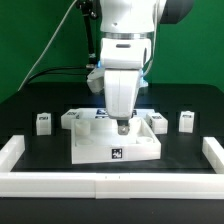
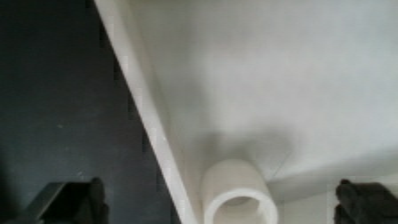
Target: Assemble one leg
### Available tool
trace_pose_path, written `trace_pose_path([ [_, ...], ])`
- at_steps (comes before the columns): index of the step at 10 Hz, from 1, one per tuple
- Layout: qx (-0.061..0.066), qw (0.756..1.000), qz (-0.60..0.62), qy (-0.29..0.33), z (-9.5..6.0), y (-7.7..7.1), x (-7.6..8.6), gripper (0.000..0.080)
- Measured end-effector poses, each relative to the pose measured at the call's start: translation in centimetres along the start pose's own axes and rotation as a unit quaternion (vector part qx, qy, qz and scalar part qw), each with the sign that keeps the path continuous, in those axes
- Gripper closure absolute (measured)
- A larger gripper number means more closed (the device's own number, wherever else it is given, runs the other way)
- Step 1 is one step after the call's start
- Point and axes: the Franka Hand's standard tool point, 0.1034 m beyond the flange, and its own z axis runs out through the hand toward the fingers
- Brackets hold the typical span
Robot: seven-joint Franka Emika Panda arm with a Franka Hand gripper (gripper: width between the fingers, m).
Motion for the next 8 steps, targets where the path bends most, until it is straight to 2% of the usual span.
trace_pose_path([
  [3, 0.002, 1.000, -0.011, 0.000, 0.4, -0.1, 0.0, 0.0150],
  [4, -0.010, 1.000, -0.014, 0.004, 0.7, -0.9, 0.1, 0.0150],
  [5, -0.009, 1.000, -0.020, 0.004, 1.0, -3.4, 0.0, 0.0150],
  [6, 0.002, 1.000, -0.022, 0.001, 1.1, -5.0, -0.2, 0.0150],
  [8, 0.009, 0.999, -0.053, -0.005, 0.4, -7.3, -1.2, 0.0150],
])
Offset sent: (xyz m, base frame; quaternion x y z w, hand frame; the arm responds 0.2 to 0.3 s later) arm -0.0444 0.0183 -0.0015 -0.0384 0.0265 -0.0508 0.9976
